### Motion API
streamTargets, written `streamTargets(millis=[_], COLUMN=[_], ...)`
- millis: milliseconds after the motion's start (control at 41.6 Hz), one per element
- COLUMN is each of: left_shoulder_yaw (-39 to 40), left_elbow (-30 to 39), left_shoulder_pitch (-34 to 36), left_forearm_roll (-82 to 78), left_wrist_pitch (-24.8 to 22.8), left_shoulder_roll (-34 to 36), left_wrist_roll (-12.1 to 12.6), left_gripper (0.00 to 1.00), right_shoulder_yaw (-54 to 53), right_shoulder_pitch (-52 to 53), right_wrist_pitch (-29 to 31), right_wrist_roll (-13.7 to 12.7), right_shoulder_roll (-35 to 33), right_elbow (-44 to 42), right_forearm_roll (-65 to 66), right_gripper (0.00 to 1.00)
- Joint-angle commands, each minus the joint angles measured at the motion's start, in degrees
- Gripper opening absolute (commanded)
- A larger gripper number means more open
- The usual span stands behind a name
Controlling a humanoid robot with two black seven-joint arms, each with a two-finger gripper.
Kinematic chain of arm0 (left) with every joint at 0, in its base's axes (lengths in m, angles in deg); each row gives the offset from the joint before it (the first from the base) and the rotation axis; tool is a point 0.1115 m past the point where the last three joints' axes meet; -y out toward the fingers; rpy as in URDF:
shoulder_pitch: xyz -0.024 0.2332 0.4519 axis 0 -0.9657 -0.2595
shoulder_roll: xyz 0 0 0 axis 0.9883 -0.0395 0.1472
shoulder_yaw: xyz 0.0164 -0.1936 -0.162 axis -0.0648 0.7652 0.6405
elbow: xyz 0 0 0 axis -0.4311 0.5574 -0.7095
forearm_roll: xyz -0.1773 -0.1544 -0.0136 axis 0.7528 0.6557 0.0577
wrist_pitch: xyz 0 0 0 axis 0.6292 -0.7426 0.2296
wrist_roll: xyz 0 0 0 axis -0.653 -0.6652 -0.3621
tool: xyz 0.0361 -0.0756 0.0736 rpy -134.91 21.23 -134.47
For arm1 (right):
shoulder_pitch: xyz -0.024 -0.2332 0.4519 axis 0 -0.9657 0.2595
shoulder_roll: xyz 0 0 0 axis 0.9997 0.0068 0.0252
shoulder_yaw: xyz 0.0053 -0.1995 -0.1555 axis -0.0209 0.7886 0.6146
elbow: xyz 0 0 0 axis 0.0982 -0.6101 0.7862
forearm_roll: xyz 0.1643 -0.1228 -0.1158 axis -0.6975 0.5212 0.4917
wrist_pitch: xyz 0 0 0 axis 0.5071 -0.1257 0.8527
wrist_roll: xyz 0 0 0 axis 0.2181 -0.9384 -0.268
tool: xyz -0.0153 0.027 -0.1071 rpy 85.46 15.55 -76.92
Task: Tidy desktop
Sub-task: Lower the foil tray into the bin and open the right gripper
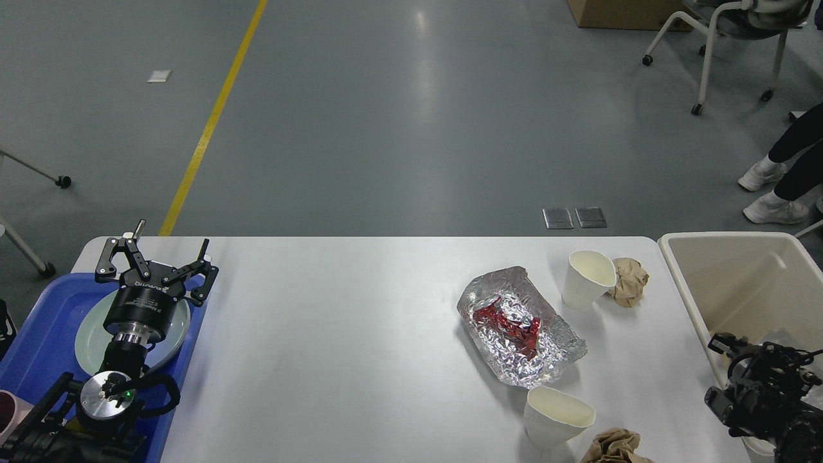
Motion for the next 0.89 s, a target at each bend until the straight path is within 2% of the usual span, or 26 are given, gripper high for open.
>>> streamTargets(millis=[0, 168, 288, 336, 457, 505, 673, 697, 865], left_shoulder_yaw=[0.0, 0.0, 0.0, 0.0, 0.0, 0.0, 0.0, 0.0, 0.0], left_elbow=[0.0, 0.0, 0.0, 0.0, 0.0, 0.0, 0.0, 0.0, 0.0], left_shoulder_pitch=[0.0, 0.0, 0.0, 0.0, 0.0, 0.0, 0.0, 0.0, 0.0], left_forearm_roll=[0.0, 0.0, 0.0, 0.0, 0.0, 0.0, 0.0, 0.0, 0.0], left_wrist_pitch=[0.0, 0.0, 0.0, 0.0, 0.0, 0.0, 0.0, 0.0, 0.0], left_shoulder_roll=[0.0, 0.0, 0.0, 0.0, 0.0, 0.0, 0.0, 0.0, 0.0], left_wrist_roll=[0.0, 0.0, 0.0, 0.0, 0.0, 0.0, 0.0, 0.0, 0.0], left_gripper=[0.96, 0.96, 0.96, 0.96, 0.96, 0.96, 0.96, 0.96, 0.96], right_shoulder_yaw=[0.0, -0.1, -0.4, -0.3, 0.5, 2.1, 8.2, 9.1, 11.6], right_shoulder_pitch=[0.4, 1.9, 8.7, 14.7, 24.7, 32.7, 48.4, 52.8, 66.9], right_wrist_pitch=[0.0, 1.2, 5.4, 9.4, 16.5, 23.0, 37.8, 41.8, 53.1], right_wrist_roll=[0.1, 0.2, 0.3, 0.3, 0.2, -0.3, -0.4, -0.5, -0.5], right_shoulder_roll=[-0.2, -0.4, -3.8, -7.3, -11.0, -12.1, -12.1, -12.0, -11.4], right_elbow=[0.1, 0.4, 7.0, 14.3, 24.4, 30.0, 38.3, 41.0, 50.1], right_forearm_roll=[0.0, 0.1, 0.0, 0.1, 0.3, 0.8, 0.8, 0.8, 0.8], right_gripper=[1.00, 1.00, 1.00, 1.00, 1.00, 1.00, 1.00, 1.00, 1.00])
